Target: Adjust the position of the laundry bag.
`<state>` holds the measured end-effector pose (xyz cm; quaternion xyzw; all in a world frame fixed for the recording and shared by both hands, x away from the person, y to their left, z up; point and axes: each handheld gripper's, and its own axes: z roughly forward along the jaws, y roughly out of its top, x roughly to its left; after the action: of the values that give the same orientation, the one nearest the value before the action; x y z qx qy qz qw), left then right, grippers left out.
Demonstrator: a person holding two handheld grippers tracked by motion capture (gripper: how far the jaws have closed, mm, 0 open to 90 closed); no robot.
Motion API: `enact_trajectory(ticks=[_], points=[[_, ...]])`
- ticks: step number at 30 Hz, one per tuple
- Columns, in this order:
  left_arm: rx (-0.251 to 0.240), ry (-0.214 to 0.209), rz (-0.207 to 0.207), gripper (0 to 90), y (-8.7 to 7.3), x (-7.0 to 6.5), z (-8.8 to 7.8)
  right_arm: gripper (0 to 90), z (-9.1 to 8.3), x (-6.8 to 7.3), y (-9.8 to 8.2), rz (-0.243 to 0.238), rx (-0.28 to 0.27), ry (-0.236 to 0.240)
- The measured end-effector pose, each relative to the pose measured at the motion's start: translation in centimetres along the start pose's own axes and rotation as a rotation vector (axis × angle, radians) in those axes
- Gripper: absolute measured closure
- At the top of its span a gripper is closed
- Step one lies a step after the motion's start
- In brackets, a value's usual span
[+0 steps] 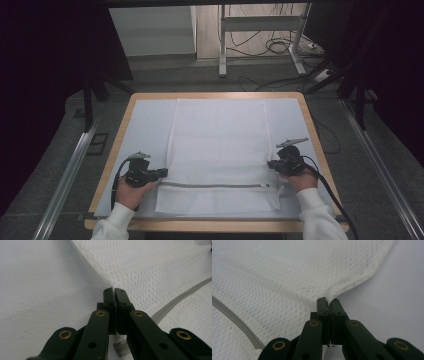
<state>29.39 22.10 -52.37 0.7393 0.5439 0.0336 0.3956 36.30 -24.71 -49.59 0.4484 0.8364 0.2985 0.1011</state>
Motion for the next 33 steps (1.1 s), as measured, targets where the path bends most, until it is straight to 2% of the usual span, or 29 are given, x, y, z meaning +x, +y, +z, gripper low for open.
enact_trajectory(ticks=[15,21,33], points=[[-0.014,0.015,-0.038,89.2,-0.6,1.8,-1.3,86.9,0.8,1.6,0.6,-0.034,-0.01,0.026],[-0.013,0.018,-0.04,89.1,-0.8,1.9,-1.5,86.9,1.1,1.9,0.6,-0.052,-0.005,0.026],[-0.01,0.019,-0.049,88.8,-1.1,2.3,-1.8,86.8,1.4,2.2,0.6,-0.057,0.001,0.038]])
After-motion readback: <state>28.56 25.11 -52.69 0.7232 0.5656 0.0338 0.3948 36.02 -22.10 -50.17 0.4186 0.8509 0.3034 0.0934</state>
